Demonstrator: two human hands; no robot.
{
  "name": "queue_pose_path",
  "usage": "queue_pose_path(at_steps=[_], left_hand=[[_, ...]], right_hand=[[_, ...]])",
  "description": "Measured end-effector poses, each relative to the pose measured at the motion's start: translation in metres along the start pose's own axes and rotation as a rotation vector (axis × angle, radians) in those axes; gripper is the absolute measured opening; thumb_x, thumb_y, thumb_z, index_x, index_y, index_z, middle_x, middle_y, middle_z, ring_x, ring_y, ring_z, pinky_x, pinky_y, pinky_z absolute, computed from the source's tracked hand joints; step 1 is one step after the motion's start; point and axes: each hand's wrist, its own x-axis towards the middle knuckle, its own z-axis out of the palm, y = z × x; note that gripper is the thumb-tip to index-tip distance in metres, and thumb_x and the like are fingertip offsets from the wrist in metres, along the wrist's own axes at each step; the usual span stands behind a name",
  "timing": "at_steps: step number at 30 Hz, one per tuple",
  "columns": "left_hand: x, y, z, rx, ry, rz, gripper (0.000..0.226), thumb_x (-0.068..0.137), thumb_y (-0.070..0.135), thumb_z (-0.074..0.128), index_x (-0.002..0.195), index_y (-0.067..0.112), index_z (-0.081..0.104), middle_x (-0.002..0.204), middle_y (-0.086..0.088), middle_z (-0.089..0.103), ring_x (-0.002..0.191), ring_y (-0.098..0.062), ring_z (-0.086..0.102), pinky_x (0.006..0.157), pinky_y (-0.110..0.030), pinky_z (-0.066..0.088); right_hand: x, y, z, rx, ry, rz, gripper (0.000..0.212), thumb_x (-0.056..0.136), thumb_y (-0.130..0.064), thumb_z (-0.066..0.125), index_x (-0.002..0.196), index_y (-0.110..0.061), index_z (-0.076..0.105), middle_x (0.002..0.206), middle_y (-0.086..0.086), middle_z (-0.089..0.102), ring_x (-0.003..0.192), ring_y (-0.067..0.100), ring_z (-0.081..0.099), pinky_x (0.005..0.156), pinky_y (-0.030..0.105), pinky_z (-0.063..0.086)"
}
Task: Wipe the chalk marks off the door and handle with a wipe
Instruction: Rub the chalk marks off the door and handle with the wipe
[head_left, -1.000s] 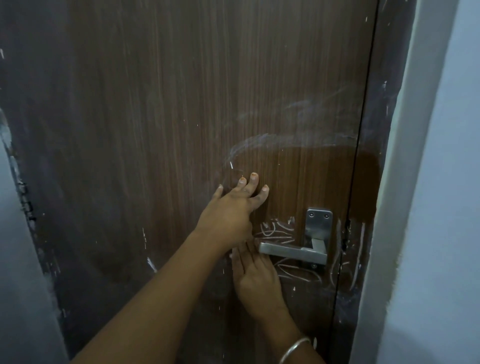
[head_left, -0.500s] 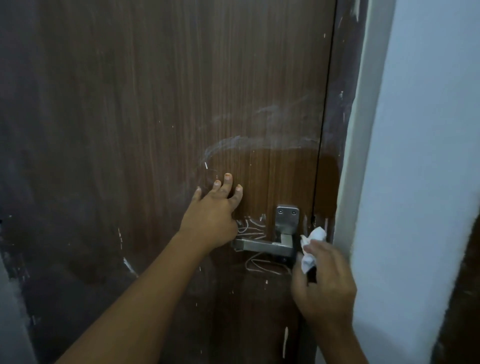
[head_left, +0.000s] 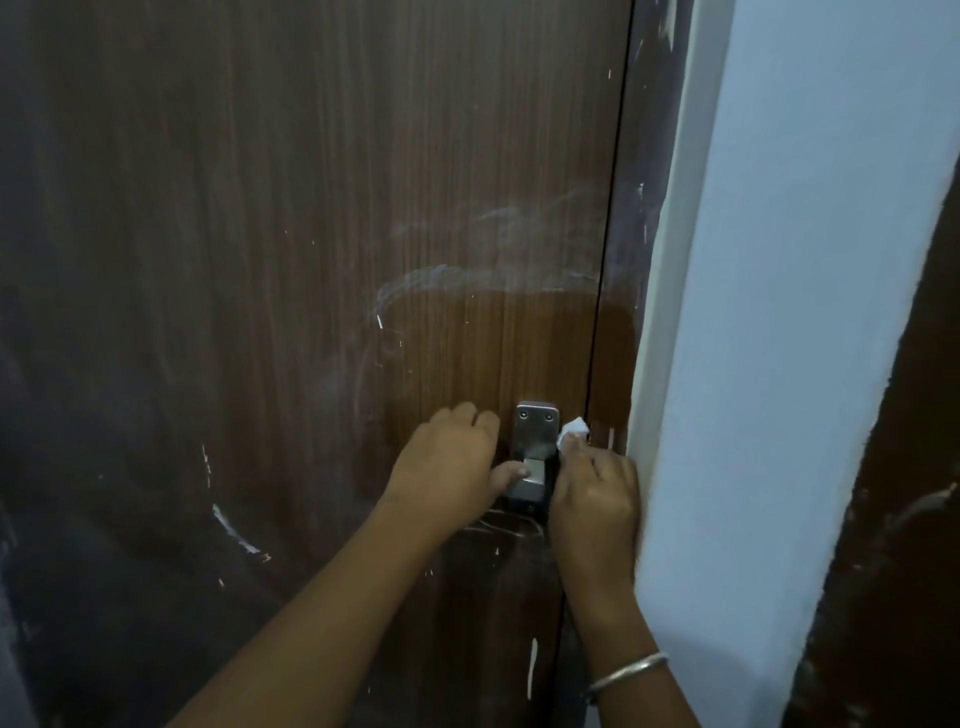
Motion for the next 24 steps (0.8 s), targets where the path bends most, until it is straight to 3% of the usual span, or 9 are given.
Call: queue_pose_path(at_steps=[3,5,10,15,21,24], left_hand=[[0.001,0.005,0.009,-0.063,-0.227,0.010,0.026,0.091,0.047,0.044,0.080,0.024,0.048,0.089,-0.001,0.051,0.075,-0.011,0.047,0.064,-0.028,0.037],[0.004,0.005,0.015,-0.048,-0.287,0.010,0.024,0.093,0.042,0.043,0.076,0.025,0.043,0.084,0.001,0.050,0.073,-0.013,0.048,0.063,-0.029,0.036],[0.005,0.007,0.018,-0.073,-0.265,0.030,0.007,0.092,0.030,0.048,0.089,0.024,0.052,0.076,0.005,0.048,0.074,-0.015,0.051,0.067,-0.031,0.042],[0.004,0.008,0.021,-0.047,-0.256,0.035,0.016,0.088,0.025,0.053,0.103,0.025,0.052,0.081,0.005,0.050,0.080,-0.016,0.052,0.076,-0.035,0.044],[0.003,0.008,0.022,-0.054,-0.249,0.037,0.005,0.090,0.026,0.050,0.091,0.030,0.048,0.069,0.009,0.044,0.076,-0.015,0.046,0.082,-0.039,0.038],[0.004,0.008,0.021,-0.057,-0.267,0.049,0.008,0.090,0.028,0.050,0.087,0.031,0.043,0.066,0.010,0.041,0.075,-0.014,0.046,0.082,-0.039,0.037]], right_hand=[[-0.006,0.002,0.002,0.049,0.040,-0.007,0.036,0.065,0.006,0.078,0.100,0.003,0.069,0.088,0.018,0.070,0.080,0.031,0.065,0.069,0.032,0.054],[0.003,0.002,0.004,0.075,0.088,-0.033,0.031,0.071,0.004,0.073,0.102,0.004,0.068,0.090,0.018,0.070,0.082,0.032,0.064,0.072,0.032,0.052],[0.012,0.005,0.011,0.058,0.144,-0.057,0.030,0.073,0.004,0.070,0.103,0.004,0.067,0.097,0.019,0.069,0.088,0.032,0.064,0.081,0.030,0.047],[-0.029,0.011,0.020,0.097,0.070,-0.007,0.034,0.069,0.009,0.072,0.103,0.004,0.068,0.095,0.018,0.069,0.087,0.030,0.063,0.082,0.028,0.046],[0.009,0.001,0.013,0.093,0.139,-0.006,0.024,0.086,-0.006,0.056,0.104,0.004,0.066,0.097,0.019,0.068,0.088,0.030,0.062,0.080,0.030,0.049],[-0.003,0.000,0.015,0.066,0.121,-0.001,0.026,0.081,0.000,0.065,0.107,0.004,0.066,0.098,0.018,0.068,0.089,0.028,0.061,0.080,0.023,0.044]])
